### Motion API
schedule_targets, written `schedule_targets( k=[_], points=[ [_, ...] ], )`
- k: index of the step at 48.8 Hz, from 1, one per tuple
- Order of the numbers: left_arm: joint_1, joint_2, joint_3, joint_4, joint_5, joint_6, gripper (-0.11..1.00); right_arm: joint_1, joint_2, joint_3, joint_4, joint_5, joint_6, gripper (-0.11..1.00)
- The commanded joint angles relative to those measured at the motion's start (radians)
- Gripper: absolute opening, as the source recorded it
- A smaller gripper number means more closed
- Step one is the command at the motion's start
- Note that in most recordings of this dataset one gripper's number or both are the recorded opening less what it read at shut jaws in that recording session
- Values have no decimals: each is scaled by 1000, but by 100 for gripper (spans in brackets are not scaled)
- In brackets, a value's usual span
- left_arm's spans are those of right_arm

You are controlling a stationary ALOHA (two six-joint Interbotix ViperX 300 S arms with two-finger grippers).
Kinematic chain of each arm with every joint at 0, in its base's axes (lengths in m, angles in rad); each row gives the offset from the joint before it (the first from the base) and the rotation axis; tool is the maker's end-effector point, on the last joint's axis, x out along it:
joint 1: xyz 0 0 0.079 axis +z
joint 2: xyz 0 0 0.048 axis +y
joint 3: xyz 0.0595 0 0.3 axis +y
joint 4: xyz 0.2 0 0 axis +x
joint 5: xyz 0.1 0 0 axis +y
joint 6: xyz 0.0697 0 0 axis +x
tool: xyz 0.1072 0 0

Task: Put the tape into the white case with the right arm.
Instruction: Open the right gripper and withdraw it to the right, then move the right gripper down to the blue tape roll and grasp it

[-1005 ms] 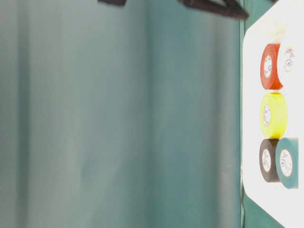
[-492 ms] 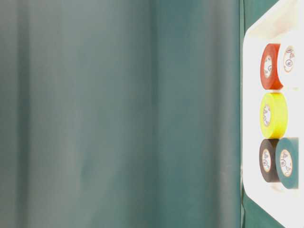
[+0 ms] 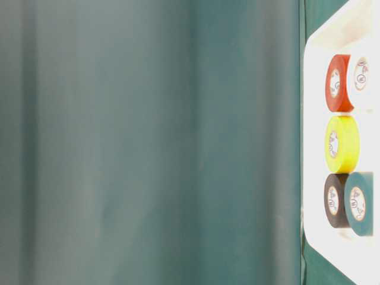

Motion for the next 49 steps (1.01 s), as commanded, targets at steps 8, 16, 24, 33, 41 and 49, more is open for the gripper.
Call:
schedule_targets(
  k=[8, 16, 24, 33, 41, 49],
  points=[
    [0, 11, -12, -2, -11, 0, 0, 143, 66, -18, 14, -54, 3, 64],
    [0, 11, -12, -2, -11, 0, 0, 290, 92, -18, 14, -58, 2, 63],
    [0, 9, -12, -2, -11, 0, 0, 408, 95, -14, 9, -54, 0, 63],
    [0, 9, -12, -2, -11, 0, 0, 440, 100, -18, -5, -52, -2, 62],
    [0, 11, -12, -2, -11, 0, 0, 439, 112, -20, -5, -49, -3, 62],
    [0, 11, -12, -2, -11, 0, 0, 440, 152, -38, -5, -49, -2, 62]
  ],
)
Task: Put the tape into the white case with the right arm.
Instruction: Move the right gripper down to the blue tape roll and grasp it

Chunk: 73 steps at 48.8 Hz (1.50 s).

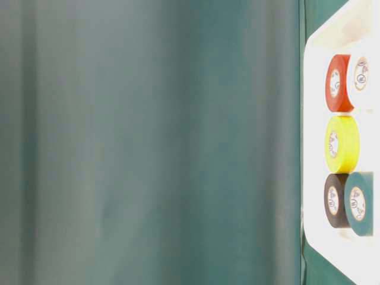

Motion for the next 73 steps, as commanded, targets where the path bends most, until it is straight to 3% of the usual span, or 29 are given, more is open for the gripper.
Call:
schedule_targets(
  k=[1, 37, 73],
  points=[
    [0, 9, -12, -2, -11, 0, 0, 2, 38, -40, -3, -3, 0, 62],
    [0, 11, -12, -2, -11, 2, 0, 52, 620, -341, -3, -152, -8, 62],
    [0, 9, -12, -2, -11, 0, 0, 64, 790, -416, -3, -156, -3, 63]
  ],
)
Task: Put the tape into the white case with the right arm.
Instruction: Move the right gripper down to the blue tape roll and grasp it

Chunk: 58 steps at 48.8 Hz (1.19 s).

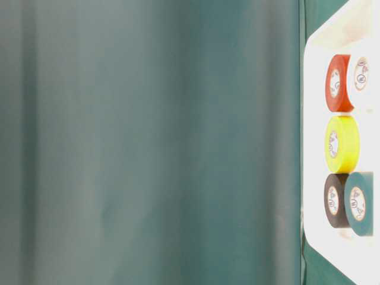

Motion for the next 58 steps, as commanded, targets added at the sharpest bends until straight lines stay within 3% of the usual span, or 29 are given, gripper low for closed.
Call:
schedule_targets(
  k=[1, 26, 29, 37, 41, 58],
  points=[
    [0, 9, -12, -2, -11, 0, 0, 5, 20, -29, -2, -8, 2, 63],
    [0, 11, -12, -2, -11, 2, 0, 5, 98, -60, -2, -3, 5, 61],
    [0, 11, -12, -2, -11, 2, 0, 5, 98, -58, -2, -3, 5, 55],
    [0, 9, -12, -2, -11, 2, 0, 5, 98, -57, 0, -6, 6, 13],
    [0, 9, -12, -2, -11, 0, 0, 5, 98, -58, -2, -6, 6, 3],
    [0, 9, -12, -2, -11, 0, 0, 5, 97, -66, 3, -8, 8, 2]
  ],
)
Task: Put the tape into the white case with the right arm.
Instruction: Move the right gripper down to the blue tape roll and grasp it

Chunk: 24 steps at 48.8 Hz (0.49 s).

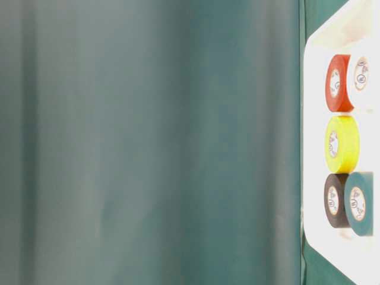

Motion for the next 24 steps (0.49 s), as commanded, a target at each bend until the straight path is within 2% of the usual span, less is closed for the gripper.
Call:
schedule_targets(
  k=[1, 16, 24],
  points=[
    [2, 11, -12, -2, -11, 0, 0, -2, -12, -20, 3, -8, 2, 2],
    [2, 11, -12, -2, -11, 0, 0, 25, -118, -55, 5, 60, 2, 2],
    [2, 9, -12, -2, -11, 0, 0, 28, -117, -71, 5, 114, 2, 2]
  ],
)
